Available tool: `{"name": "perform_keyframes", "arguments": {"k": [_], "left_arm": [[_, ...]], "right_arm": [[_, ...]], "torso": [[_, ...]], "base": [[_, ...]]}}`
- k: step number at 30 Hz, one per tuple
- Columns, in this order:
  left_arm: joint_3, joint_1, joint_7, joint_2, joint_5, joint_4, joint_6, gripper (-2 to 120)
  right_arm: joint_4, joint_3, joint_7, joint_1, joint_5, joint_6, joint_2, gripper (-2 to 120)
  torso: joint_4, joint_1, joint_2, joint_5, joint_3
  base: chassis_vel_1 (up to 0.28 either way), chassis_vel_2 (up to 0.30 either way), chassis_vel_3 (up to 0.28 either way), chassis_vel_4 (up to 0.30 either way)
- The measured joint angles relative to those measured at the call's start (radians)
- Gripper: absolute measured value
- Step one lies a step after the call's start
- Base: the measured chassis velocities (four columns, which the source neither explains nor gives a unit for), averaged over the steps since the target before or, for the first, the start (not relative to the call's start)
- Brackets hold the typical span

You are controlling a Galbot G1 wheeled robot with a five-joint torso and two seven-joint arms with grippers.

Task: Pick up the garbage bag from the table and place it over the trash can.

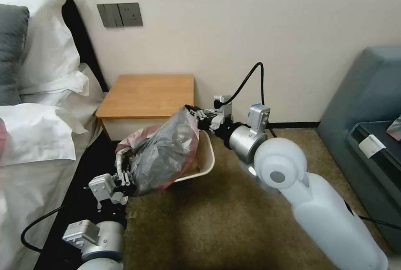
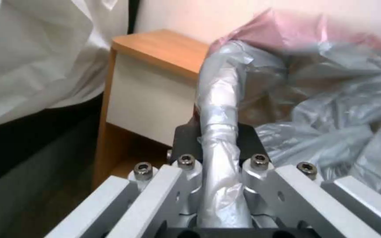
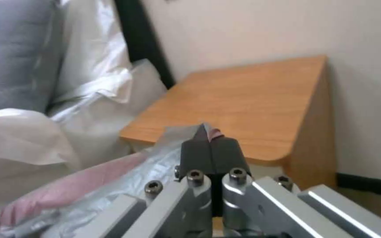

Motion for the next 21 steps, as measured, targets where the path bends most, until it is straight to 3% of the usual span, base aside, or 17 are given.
{"name": "perform_keyframes", "arguments": {"k": [8, 13, 21], "left_arm": [[-0.022, -0.013, -0.001, 0.0, -0.055, -0.013, 0.025, 7], [-0.09, -0.032, 0.021, 0.002, -0.174, -0.022, 0.058, 7], [-0.13, -0.058, 0.036, 0.001, -0.309, -0.027, 0.096, 7]], "right_arm": [[0.009, 0.04, 0.011, -0.026, 0.053, -0.033, -0.017, 0], [0.014, 0.12, 0.015, -0.097, 0.212, -0.082, -0.029, 0], [0.021, 0.175, -0.082, -0.193, 0.229, -0.08, -0.028, 3]], "torso": [[-0.0001, 0.0, 0.0, 0.0, 0.0], [0.0001, 0.0, 0.0, -0.0001, 0.0], [0.0, 0.0, 0.0, -0.0001, 0.0]], "base": [[0.0, 0.0, 0.0, 0.0], [0.0, 0.0, 0.0, 0.0], [0.0, 0.0, 0.0, 0.0]]}}
